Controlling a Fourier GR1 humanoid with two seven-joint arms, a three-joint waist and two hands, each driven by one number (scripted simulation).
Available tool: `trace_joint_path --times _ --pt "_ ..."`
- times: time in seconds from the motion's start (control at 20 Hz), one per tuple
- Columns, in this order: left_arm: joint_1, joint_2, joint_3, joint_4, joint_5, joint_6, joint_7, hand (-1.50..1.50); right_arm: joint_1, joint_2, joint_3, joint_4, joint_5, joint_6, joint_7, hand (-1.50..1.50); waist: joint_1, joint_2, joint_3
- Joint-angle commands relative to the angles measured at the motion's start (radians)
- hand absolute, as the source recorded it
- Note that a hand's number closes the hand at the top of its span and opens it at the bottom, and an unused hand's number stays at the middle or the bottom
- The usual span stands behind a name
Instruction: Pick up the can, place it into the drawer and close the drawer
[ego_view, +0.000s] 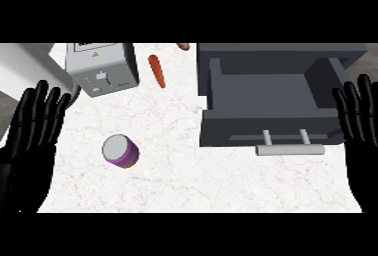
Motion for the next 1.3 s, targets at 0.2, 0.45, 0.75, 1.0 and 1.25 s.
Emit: trace_joint_path --times 0.2,0.45,0.75,1.0,1.25 --pt "-0.045 0.093 -0.146 -0.001 0.355 -0.403 -0.073 -1.5 0.0 0.0 0.005 0.0 0.027 0.0 -0.035 -1.5 -0.005 0.002 0.014" --pt "0.016 0.3 -0.076 0.143 0.436 -0.56 0.076 -1.5 0.124 0.003 -0.009 0.04 0.015 -0.023 0.138 -1.5 0.001 0.004 0.017" --pt "0.028 0.399 0.046 0.152 0.606 -0.698 0.114 -1.5 0.128 0.003 -0.022 -0.019 0.035 -0.037 0.213 -1.5 0.019 0.0 0.018" --pt "0.006 0.365 0.054 0.136 0.671 -0.659 0.231 -1.5 0.176 -0.006 -0.073 -0.011 0.0 0.016 0.172 -1.5 0.018 0.0 0.018" --pt "0.016 0.344 0.122 0.219 0.631 -0.726 0.197 -1.5 0.215 -0.015 -0.14 0.045 -0.054 0.09 0.068 -1.5 0.018 0.0 0.018"
